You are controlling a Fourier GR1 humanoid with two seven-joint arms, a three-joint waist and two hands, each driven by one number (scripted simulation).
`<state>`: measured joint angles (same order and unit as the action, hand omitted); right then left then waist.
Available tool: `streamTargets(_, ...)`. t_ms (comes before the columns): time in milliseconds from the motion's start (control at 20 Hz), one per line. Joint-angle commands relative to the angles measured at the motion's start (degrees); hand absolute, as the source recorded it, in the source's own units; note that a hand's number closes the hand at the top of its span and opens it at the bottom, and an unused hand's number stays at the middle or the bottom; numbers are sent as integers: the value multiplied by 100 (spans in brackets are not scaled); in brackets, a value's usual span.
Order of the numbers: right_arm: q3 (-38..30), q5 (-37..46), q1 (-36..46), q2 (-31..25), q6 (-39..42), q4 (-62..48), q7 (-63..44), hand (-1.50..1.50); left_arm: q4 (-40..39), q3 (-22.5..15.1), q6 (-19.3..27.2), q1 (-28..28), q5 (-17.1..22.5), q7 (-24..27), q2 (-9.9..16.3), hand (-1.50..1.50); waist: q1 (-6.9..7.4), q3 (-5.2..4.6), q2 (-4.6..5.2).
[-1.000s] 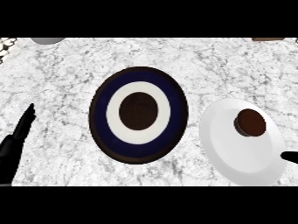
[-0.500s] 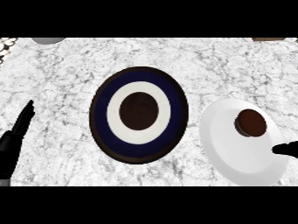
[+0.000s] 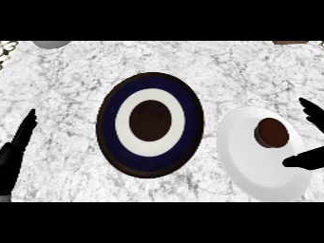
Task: Pick the cupcake from the plate and place it in the plate
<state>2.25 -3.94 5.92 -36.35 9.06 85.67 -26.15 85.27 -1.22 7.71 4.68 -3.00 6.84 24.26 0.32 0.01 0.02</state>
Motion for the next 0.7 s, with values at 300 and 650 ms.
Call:
streamTargets(300,-253,575,521,471,824,-1228,558,-150,178,274,-254,164,-316,-51,-294,0,-5,0,-1)
streamTargets(650,-352,1128,427,858,672,-1687,1069,-150,-65,439,-396,265,-477,365,-544,0,-20,0,-2)
